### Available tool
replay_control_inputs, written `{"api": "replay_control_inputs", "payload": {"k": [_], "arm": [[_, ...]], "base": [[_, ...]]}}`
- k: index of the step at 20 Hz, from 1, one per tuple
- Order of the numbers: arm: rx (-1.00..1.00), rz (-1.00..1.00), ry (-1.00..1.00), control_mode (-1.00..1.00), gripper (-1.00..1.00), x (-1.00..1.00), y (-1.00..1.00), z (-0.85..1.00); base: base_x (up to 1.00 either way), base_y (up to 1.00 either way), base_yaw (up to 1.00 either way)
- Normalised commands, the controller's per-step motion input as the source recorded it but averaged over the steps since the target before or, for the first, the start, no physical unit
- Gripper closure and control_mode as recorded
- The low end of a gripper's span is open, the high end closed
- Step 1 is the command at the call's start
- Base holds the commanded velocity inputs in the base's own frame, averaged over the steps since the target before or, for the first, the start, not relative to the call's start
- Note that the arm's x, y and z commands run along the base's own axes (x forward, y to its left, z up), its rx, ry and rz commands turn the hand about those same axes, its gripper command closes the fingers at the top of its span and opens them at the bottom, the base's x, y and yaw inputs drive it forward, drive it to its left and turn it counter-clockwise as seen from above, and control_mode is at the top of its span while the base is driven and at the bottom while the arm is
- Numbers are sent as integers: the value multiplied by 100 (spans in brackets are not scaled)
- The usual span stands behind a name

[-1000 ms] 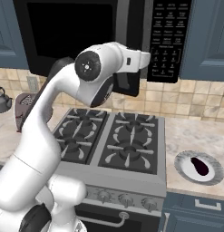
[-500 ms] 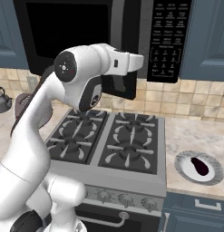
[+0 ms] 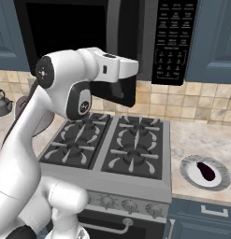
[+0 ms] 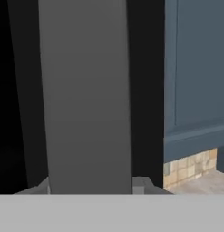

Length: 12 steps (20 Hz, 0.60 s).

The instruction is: Pick the eggplant from the counter and place it in the microwave. Then turn on the microwave.

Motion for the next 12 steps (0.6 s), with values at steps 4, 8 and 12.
{"api": "replay_control_inputs", "payload": {"k": [4, 8, 12], "arm": [[0, -9, 0, -100, 100, -43, 0, 18], [0, -9, 0, -100, 100, -43, 0, 18], [0, -9, 0, -100, 100, -44, 0, 17]], "base": [[0, 0, 0], [0, 0, 0], [0, 0, 0]]}}
